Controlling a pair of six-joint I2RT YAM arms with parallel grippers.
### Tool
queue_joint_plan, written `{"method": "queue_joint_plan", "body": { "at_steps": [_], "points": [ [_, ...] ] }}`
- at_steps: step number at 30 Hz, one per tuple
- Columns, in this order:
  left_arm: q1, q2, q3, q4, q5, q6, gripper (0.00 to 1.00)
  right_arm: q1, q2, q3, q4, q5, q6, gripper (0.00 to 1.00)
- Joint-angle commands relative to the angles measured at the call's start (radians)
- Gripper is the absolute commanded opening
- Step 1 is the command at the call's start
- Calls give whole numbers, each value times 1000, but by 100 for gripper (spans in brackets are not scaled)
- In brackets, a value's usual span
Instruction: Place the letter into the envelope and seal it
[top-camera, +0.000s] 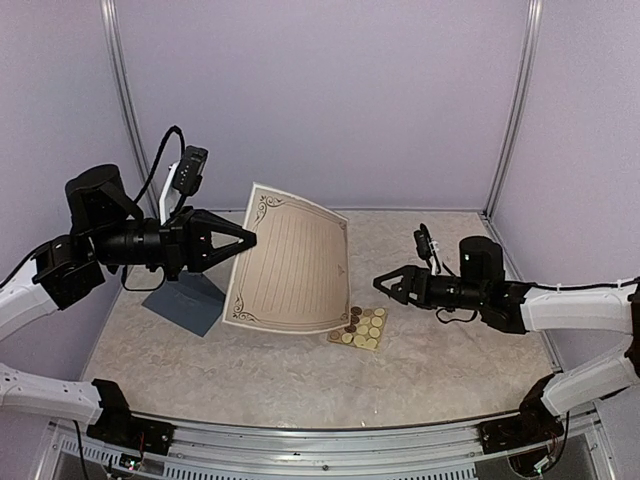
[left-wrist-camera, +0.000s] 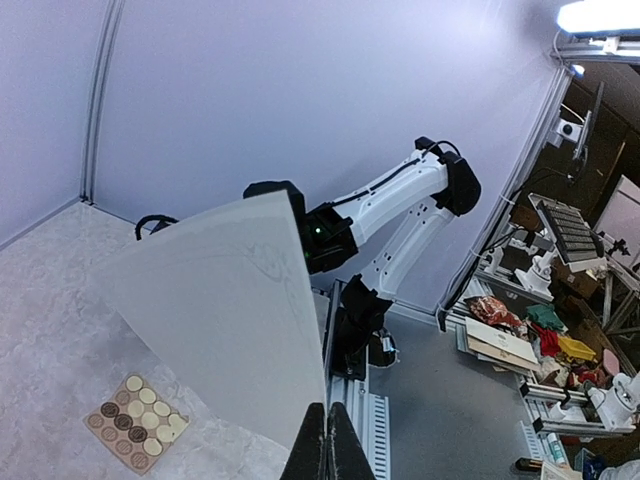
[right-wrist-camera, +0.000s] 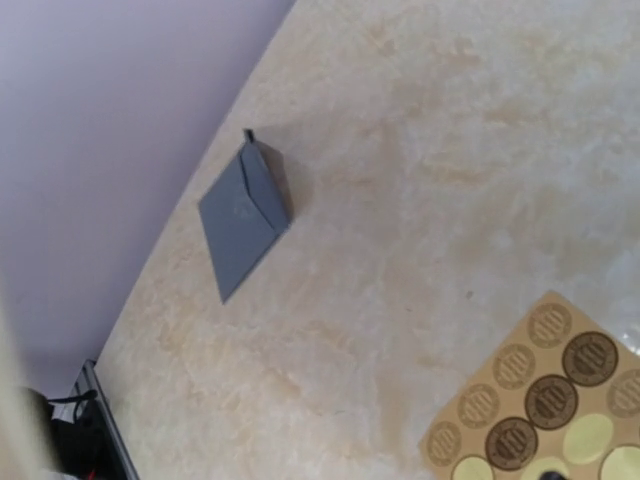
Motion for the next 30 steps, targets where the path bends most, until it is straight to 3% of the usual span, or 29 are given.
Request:
{"method": "queue_joint_plan", "body": {
  "at_steps": [1, 10, 17, 30],
  "points": [
    [-19, 11, 44, 12, 50, 11, 0, 5, 104, 28, 117, -62, 29, 90],
    [-19, 3, 35, 23, 0, 10, 0, 95, 250, 125, 289, -299, 17, 89],
    [41, -25, -32, 1, -167, -18, 0, 98, 146, 63, 354, -376, 33, 91],
    [67, -9, -85, 40, -207, -59, 0, 105, 47, 34, 345, -386, 50, 94]
  ]
}}
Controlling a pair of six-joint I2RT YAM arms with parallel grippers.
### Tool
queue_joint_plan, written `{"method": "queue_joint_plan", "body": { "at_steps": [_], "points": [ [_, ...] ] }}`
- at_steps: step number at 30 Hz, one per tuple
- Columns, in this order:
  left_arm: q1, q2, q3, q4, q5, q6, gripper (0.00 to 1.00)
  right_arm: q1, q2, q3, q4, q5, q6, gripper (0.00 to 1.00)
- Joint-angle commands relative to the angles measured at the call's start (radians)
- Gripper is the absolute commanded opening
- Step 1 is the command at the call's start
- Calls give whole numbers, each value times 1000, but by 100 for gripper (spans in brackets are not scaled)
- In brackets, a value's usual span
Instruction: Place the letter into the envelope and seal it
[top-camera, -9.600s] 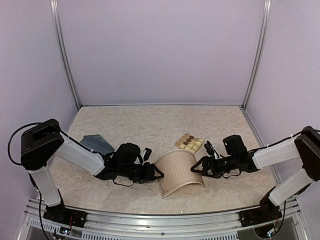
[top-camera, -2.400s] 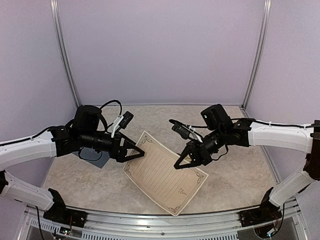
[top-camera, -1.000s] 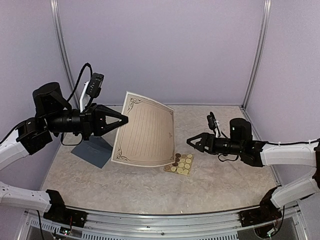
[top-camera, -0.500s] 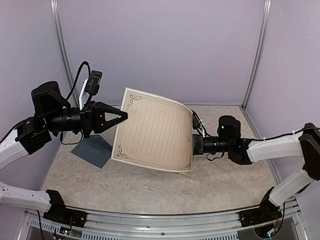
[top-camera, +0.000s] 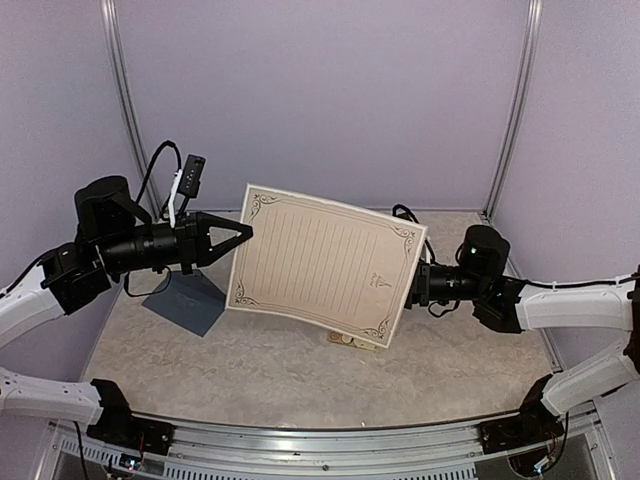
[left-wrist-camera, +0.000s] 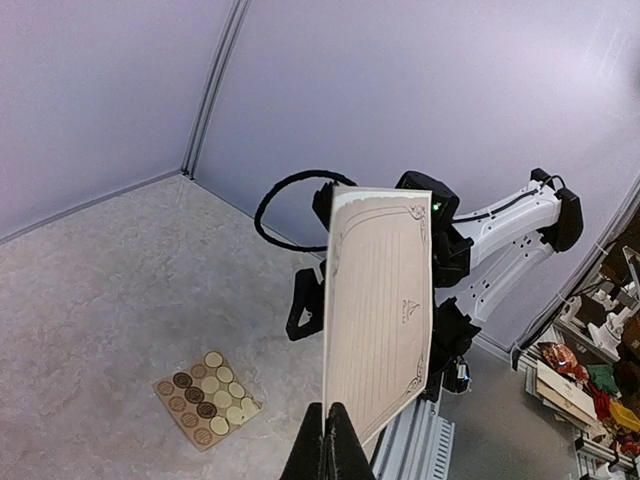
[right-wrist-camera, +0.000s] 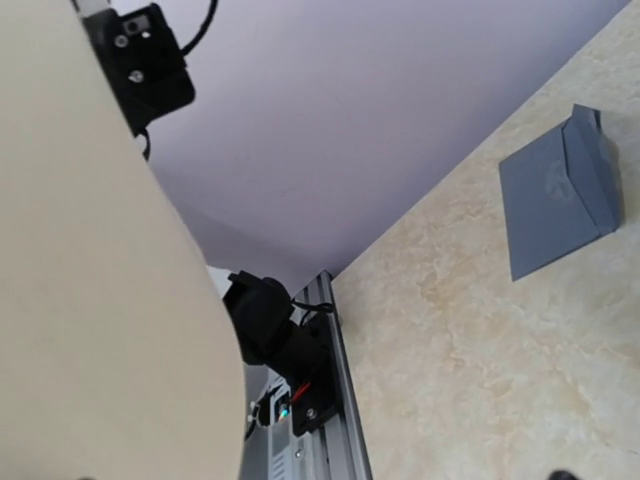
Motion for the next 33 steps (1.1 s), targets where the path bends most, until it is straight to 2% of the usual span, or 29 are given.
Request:
{"method": "queue_joint_plan", "body": {
  "at_steps": [1, 4, 8, 17, 28, 33],
  "points": [
    [10, 1, -27, 56, 8, -26, 0, 13, -15, -21, 37, -19, 12, 95],
    [10, 3, -39, 70, 40, -37, 0, 31, -1, -11, 85, -48, 20, 95],
    [11, 15, -38, 53, -21, -44, 0, 62, 4, 17, 101, -88, 3, 95],
    [26, 25, -65, 70, -73, -95, 0, 108, -11, 54, 47, -160, -58, 97],
    [37, 33, -98, 134, -24, -148, 0, 175, 28, 127, 7, -209, -132, 99],
    [37, 28, -123, 195, 60, -167, 0, 184, 67, 171, -4, -180, -173, 99]
  ]
}}
